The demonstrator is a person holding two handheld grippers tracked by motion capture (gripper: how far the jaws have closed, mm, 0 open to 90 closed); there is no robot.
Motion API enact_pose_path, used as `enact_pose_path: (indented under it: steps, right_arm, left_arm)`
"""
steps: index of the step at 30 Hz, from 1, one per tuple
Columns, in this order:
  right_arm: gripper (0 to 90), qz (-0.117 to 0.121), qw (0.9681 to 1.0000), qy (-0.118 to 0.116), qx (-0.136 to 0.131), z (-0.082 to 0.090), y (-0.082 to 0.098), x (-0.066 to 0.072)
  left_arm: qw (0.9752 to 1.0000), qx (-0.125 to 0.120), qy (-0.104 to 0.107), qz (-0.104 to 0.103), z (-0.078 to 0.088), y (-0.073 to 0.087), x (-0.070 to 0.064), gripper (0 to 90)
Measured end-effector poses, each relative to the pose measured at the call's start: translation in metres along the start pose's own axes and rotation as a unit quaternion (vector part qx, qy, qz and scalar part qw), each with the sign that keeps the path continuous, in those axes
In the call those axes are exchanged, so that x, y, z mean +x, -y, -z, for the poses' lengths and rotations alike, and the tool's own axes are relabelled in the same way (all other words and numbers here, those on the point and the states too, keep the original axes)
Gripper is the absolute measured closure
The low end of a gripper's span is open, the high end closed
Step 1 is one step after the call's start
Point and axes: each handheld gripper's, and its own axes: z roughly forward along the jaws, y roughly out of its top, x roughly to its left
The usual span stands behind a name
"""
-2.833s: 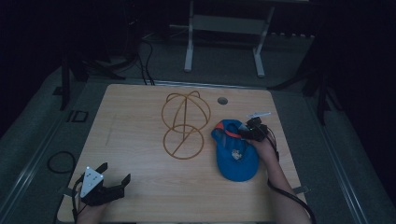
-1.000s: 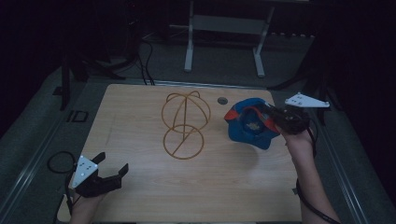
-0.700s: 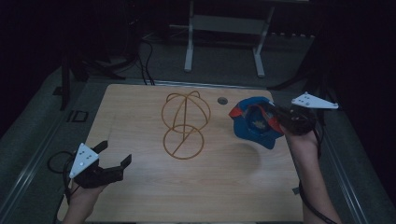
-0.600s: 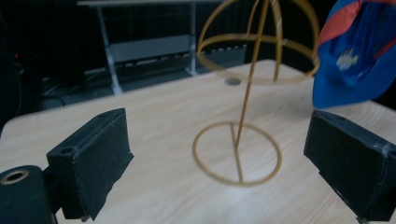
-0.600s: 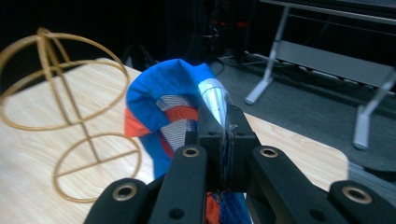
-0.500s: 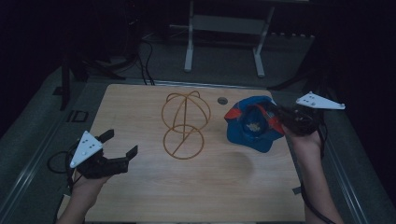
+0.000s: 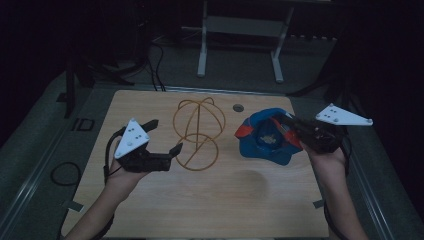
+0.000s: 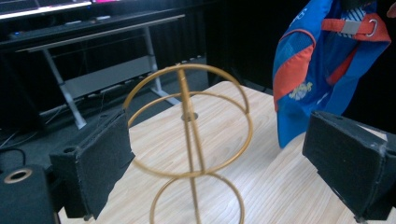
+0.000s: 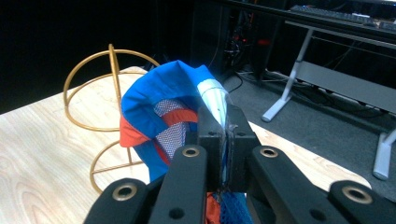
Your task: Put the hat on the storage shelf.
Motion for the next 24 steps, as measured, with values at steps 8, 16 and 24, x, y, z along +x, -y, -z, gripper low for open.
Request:
enact_pose_path:
  steps: [8, 16, 24]
  right_arm:
    - [87.5, 0.002, 1.0000, -0.009, -0.001, 0.004, 0.002, 0.005]
    - [87.5, 0.005, 0.9998, -0.017, 0.000, 0.005, 0.002, 0.012]
    - [87.5, 0.007, 0.9994, -0.033, 0.005, 0.004, 0.005, 0.017]
  left_arm:
    - [0.9989, 0.004, 0.037, -0.029, -0.024, -0.034, -0.018, 10.2]
    - [0.9956, 0.000, 0.084, -0.040, -0.067, -0.063, -0.043, 12.5]
    - [0.9914, 0.018, 0.120, -0.049, -0.101, -0.061, -0.064, 14.9]
